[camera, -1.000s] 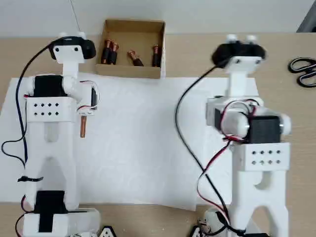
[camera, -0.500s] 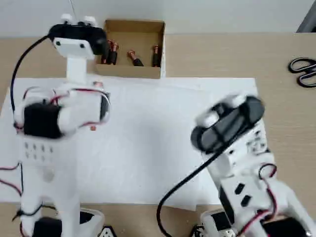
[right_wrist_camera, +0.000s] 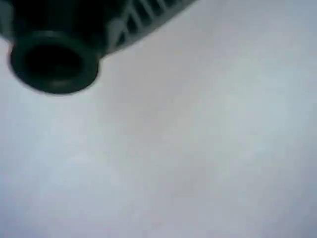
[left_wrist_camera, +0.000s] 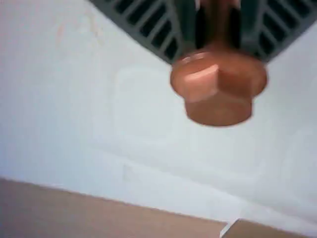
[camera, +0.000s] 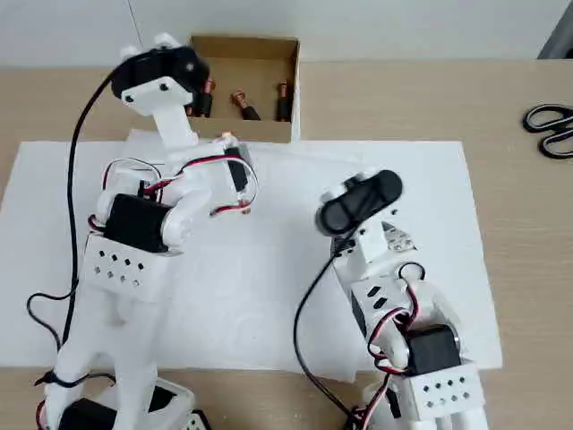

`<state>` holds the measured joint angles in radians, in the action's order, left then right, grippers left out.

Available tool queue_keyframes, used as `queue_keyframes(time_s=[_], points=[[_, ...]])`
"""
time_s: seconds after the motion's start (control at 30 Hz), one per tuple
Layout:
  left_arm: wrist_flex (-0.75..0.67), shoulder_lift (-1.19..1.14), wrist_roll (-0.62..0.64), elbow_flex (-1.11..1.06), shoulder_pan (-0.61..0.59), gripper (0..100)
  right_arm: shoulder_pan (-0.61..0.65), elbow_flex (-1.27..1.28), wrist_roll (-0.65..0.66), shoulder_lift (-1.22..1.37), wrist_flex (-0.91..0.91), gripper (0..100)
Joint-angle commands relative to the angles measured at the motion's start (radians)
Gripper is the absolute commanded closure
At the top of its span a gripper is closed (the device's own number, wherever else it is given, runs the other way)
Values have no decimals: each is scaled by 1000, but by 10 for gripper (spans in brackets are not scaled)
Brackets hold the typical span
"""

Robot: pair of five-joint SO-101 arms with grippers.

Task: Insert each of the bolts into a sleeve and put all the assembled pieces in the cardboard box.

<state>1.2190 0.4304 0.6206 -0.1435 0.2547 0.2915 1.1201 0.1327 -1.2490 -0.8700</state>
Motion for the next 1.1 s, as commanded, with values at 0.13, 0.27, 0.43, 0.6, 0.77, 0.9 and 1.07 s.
queue_keyframes(time_s=[0.13,0.27,0.43,0.6,0.77,0.9,1.07], points=[[-158,32,11,-88,78,994,113,43,-167,-19,45,970],[-247,26,11,-154,126,994,225,52,-226,-19,45,970],[-333,34,15,-223,137,994,286,54,-236,-19,45,970],[-331,34,31,-231,149,994,286,54,-236,-19,48,970],[-287,34,46,-229,218,994,286,54,-236,-19,48,970],[-278,34,46,-229,227,994,286,54,-236,-19,50,970],[-249,34,46,-231,233,994,285,54,-236,-19,50,970]])
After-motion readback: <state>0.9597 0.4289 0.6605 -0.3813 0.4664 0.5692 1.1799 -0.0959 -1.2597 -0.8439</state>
